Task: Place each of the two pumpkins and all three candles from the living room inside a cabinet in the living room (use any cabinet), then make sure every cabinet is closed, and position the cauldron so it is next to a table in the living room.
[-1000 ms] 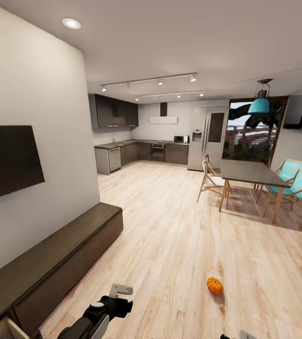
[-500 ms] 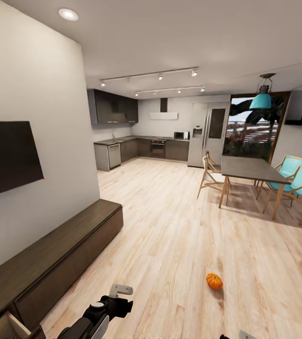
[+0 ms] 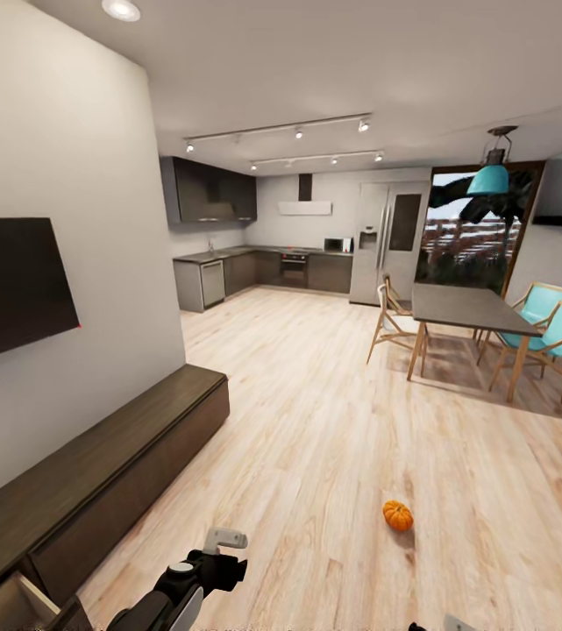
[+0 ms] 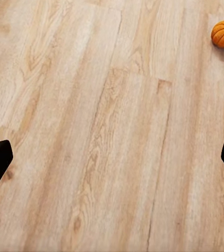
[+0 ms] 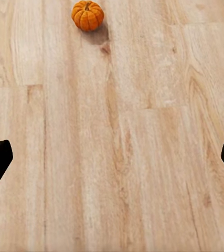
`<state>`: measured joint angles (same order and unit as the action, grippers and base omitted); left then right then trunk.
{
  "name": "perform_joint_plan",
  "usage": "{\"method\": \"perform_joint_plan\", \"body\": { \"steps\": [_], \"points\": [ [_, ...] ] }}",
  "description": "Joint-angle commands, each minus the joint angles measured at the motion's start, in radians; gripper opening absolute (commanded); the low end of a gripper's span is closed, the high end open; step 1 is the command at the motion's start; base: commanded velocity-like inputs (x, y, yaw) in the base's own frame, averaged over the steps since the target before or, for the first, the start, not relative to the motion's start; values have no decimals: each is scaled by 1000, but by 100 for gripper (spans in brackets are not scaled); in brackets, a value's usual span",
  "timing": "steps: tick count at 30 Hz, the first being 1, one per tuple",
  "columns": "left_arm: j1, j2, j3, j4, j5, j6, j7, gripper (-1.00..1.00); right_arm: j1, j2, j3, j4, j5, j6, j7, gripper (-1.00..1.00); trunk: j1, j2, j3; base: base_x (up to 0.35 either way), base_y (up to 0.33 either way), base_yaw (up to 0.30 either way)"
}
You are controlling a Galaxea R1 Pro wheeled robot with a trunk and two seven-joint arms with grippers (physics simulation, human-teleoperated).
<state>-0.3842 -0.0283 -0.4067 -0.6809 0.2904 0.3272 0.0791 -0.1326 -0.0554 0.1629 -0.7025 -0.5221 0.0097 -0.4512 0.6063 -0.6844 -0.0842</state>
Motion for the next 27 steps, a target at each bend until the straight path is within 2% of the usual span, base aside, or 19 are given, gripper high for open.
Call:
{"method": "perform_joint_plan", "body": {
  "steps": [1,27],
  "points": [
    [-1,1,-4,-2,10,4,8,100,-1,-2,7,-2,-7,1,-8,100,0,-2,-4,0,0,0],
    [-1,1,-5,-2,9,4,8,100,-1,-1,10,0,-6,1,-8,100,0,-2,-47,0,0,0]
  ]
}}
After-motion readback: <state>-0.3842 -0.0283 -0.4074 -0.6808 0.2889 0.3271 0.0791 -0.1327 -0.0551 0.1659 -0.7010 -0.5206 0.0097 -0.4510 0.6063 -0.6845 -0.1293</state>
